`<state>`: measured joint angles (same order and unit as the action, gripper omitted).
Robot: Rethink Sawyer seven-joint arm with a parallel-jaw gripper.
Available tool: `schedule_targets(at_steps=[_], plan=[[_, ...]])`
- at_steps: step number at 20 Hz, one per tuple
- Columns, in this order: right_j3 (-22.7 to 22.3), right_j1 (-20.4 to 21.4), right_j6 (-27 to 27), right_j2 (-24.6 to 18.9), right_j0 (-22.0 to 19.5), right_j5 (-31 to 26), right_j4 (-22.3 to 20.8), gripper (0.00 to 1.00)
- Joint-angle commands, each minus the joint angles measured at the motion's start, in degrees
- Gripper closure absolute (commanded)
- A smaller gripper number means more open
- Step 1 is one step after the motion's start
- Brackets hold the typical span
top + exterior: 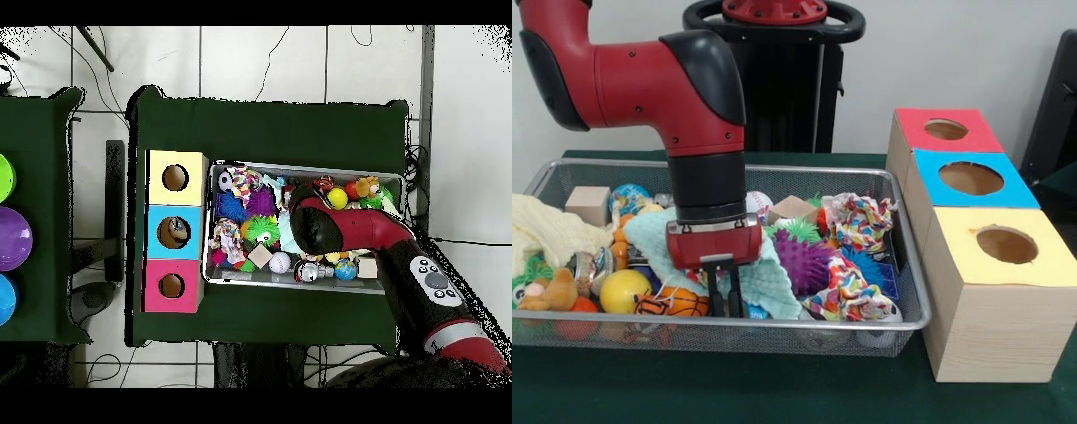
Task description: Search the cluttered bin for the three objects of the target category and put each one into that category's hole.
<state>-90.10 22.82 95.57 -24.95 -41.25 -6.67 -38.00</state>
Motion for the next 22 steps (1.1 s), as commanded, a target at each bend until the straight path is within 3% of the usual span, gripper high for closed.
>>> schedule_targets(at_steps=[1,10,17,22], plan=[[2.20,-3.86,1.57,-1.12,1.51,0.18,-2.47,1.00],[-1.34,0.46,4.21,1.42,3.34,0.60,-1.34,1.00],[-6.58,11.30,1.58,-2.47,1.04,-8.97,3.89,1.00],[-8.70,14.74,1.97,-2.31,1.34,-10.35,5.73,1.00]])
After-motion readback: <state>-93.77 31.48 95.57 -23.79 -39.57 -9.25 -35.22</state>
